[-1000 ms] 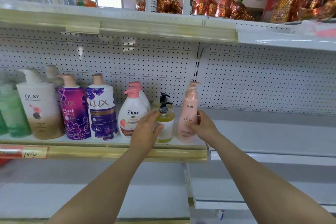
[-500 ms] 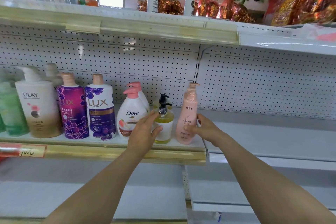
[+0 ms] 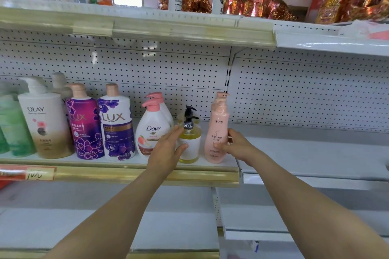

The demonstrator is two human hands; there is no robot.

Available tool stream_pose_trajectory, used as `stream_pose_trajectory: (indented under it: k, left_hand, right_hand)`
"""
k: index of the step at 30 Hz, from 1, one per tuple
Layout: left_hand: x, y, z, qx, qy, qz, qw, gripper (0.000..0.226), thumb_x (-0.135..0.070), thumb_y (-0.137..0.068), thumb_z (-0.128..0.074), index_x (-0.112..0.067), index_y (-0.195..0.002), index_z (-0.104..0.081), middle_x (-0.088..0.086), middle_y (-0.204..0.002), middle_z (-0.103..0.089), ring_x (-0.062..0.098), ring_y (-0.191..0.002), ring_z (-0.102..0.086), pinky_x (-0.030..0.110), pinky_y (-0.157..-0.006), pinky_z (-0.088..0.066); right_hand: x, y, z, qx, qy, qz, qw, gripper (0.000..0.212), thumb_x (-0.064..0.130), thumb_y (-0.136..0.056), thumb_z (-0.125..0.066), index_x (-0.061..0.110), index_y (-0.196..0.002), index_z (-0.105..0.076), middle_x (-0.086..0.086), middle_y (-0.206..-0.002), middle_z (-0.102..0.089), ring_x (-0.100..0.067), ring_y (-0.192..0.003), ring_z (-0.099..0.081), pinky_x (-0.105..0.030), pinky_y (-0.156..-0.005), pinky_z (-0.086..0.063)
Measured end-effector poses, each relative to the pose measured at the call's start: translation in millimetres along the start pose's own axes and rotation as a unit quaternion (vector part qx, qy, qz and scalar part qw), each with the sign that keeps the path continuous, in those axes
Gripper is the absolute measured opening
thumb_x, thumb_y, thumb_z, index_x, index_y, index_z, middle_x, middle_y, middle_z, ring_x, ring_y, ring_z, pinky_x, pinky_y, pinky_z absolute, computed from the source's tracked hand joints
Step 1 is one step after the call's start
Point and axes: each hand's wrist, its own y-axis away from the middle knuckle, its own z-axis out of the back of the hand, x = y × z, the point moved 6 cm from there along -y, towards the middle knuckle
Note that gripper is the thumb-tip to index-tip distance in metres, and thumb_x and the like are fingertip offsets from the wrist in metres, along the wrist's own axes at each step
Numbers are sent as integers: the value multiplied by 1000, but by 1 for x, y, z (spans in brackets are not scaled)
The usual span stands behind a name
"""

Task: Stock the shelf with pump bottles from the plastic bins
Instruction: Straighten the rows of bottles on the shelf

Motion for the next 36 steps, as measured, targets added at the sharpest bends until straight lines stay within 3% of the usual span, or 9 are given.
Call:
stream_pose_trajectory:
  k: [5,7,12,27,36]
  left_hand:
    - [-2,0,2,9,2,-3,1000,58,-34,-97,-59,-27,-151,-38,-5,-158,-34,16,-145,-32,35,-116,-29]
    - [-3,0,3,11,2,-3,1000,58,-34,-97,-59,-27,-151,-38,-6,-158,-34,16,-145,-32,35,-117,-29]
    - [-2,0,3,11,5,1,1000,58,-33,-97,-59,-28,-151,-38,-5,-158,-34,16,-145,-32,35,-116,-29]
    - [-2,1,2,7,13,3,1000,59,-34,-97,-59,-29,-151,-37,-6,-158,-33,16,-146,-30,40,-117,-32]
    - [-2,3,2,-4,22,1,1000,59,-33,-96,-60,-29,-150,-38,-6,-158,-34,14,-145,-32,33,-116,-30]
  right_hand:
    - [-1,-1,4,1,3,-5,1000,71,28,-77,-83,19,-137,-47,0,-139,-48,-15,-123,-45,-43,-104,-46]
    - [-3,-2,2,20,-25,-18,999,71,24,-77,-83,19,-138,-46,2,-138,-52,-18,-127,-48,-49,-104,-47]
    - [-3,-3,0,28,-47,-26,998,67,18,-79,-82,19,-135,-46,1,-129,-59,-20,-117,-58,-44,-98,-53]
    - [-1,-3,-3,32,-53,-16,998,69,16,-80,-81,16,-139,-44,-2,-132,-57,-22,-124,-55,-48,-102,-50]
    - [0,-7,0,59,-52,-16,997,70,17,-78,-83,16,-138,-48,-3,-130,-61,-21,-120,-58,-46,-100,-52]
